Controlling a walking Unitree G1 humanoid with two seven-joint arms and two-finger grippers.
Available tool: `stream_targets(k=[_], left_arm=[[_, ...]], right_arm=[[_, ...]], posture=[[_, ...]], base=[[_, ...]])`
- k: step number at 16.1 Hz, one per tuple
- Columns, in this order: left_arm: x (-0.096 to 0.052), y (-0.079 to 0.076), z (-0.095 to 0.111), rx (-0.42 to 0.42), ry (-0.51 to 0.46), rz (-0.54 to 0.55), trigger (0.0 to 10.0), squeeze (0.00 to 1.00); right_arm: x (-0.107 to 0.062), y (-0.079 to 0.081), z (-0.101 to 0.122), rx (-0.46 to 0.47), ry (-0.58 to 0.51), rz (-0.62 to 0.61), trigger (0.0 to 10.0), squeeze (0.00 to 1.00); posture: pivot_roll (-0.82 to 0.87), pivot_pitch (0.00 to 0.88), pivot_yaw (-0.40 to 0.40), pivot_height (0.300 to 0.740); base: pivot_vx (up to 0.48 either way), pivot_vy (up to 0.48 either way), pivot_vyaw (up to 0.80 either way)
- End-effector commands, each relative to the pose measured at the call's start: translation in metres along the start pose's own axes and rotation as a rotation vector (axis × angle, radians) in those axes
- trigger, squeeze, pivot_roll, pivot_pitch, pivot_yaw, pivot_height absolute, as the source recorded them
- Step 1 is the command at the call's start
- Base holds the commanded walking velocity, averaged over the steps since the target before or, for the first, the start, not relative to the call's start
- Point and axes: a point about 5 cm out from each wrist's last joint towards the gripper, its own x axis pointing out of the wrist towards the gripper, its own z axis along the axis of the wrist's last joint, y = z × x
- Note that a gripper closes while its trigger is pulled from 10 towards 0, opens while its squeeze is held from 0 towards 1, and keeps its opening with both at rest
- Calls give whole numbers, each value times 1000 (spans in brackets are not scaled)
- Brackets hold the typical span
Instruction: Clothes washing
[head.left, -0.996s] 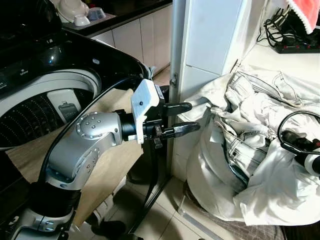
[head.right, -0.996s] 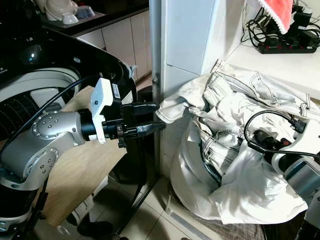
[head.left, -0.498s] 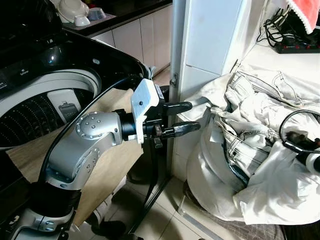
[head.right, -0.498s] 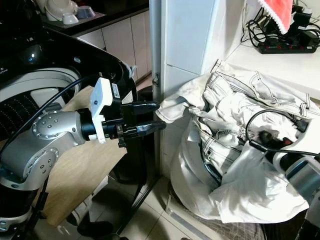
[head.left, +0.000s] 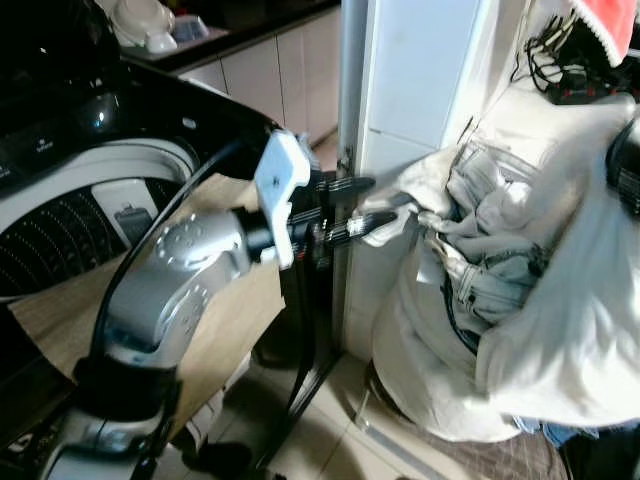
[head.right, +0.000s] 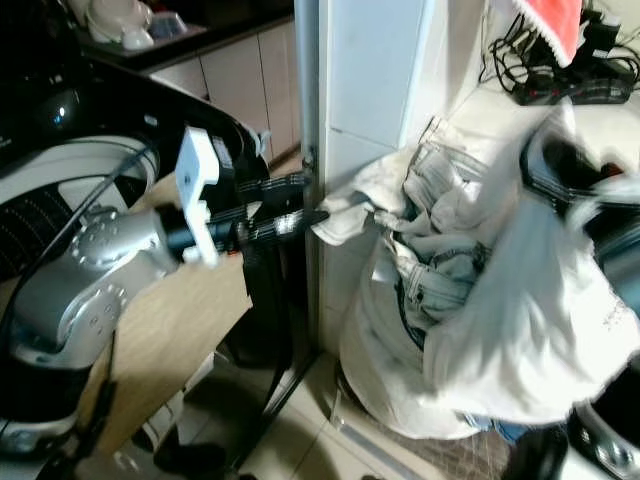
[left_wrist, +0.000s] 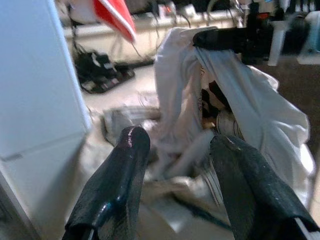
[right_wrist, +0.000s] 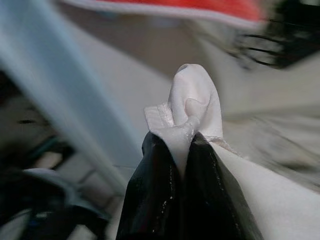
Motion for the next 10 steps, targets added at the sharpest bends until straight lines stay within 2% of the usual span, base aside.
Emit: stream_targets(k=[1,2,4,6,7,8,9,10], left_arm=[[5,9,9,17,-34,76,10000,0],[11,11,14,-1,-70,111,10000,0],[23,11,25,-25,-139,160,10000,0],[34,9,35,-105,-230,187,10000,0],[39,5,37,-169,-262,176,10000,0],[41,3,37,-213,-273,171,10000,753],[43,1,36,-254,-283,166,10000,1000],[48,-5,31,-254,-258,161,10000,1000]], right_arm=[[9,32,-2,0,25,153,0,0],[17,52,-3,36,29,244,0,0],[27,82,-4,170,26,383,0,0],[34,98,-6,315,31,463,0,0],[37,99,-11,324,51,462,0,0],[38,99,-14,334,63,459,0,0],[38,99,-16,358,71,458,0,0],[37,102,-19,411,82,473,0,0]], posture=[[-139,0,41,740],[-137,0,38,740],[-129,0,29,740],[-125,0,25,740],[-122,0,22,740],[-120,0,22,740],[-120,0,22,740],[-120,0,23,740]], base=[[0,0,0],[0,0,0],[0,0,0],[0,0,0],[0,0,0],[0,0,0],[0,0,0],[0,0,0]])
